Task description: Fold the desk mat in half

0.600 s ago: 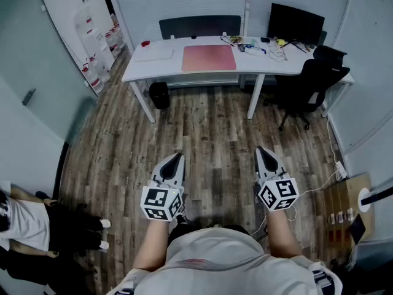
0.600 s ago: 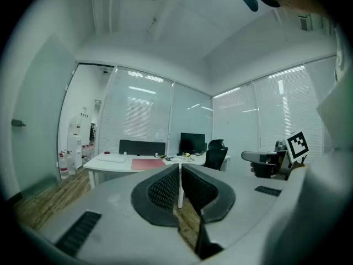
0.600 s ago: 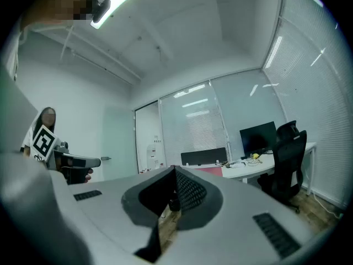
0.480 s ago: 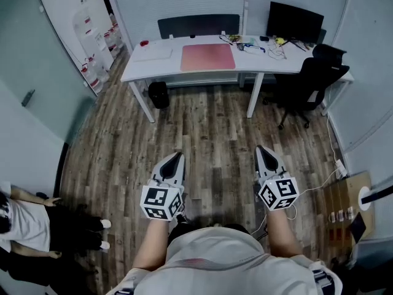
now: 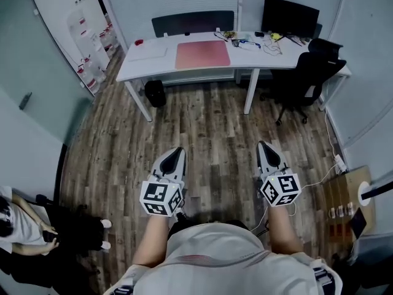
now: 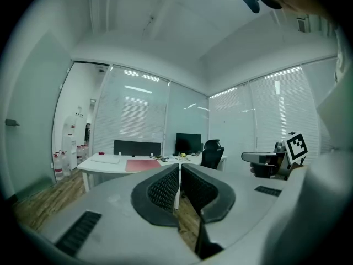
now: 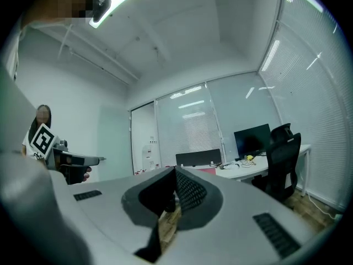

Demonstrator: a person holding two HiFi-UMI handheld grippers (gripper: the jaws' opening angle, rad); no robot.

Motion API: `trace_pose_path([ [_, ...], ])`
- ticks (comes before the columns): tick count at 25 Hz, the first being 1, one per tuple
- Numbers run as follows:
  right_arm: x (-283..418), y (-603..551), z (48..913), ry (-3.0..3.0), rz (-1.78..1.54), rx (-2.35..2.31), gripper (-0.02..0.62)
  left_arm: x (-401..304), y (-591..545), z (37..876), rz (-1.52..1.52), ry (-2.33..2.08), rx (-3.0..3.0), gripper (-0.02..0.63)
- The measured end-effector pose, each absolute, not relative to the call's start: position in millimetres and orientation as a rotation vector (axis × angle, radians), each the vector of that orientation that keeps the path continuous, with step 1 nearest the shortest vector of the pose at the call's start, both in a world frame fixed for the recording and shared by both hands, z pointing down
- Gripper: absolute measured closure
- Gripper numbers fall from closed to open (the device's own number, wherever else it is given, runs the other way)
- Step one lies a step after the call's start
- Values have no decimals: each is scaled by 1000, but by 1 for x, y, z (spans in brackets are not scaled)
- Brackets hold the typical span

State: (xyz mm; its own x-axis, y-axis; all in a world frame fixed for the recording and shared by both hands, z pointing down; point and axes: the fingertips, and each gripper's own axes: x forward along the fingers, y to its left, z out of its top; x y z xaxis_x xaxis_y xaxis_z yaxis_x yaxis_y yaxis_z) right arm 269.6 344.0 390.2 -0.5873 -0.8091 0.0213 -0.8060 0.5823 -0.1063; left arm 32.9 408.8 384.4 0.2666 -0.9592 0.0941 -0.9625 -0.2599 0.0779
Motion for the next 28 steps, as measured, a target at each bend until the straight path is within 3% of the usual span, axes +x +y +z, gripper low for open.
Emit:
trace_pose_path([
  [15,290,282,391,2682,-168,-1522,543,46,315,402,20,-1673,2467,580],
  [21,283,202,380,2685,-146,-1520,544,42,219,395,-11,-1616,2504,580],
  [28,231,82,381,2728,-174,-1536,543,-9,104,396,11,-1617,2482,581],
])
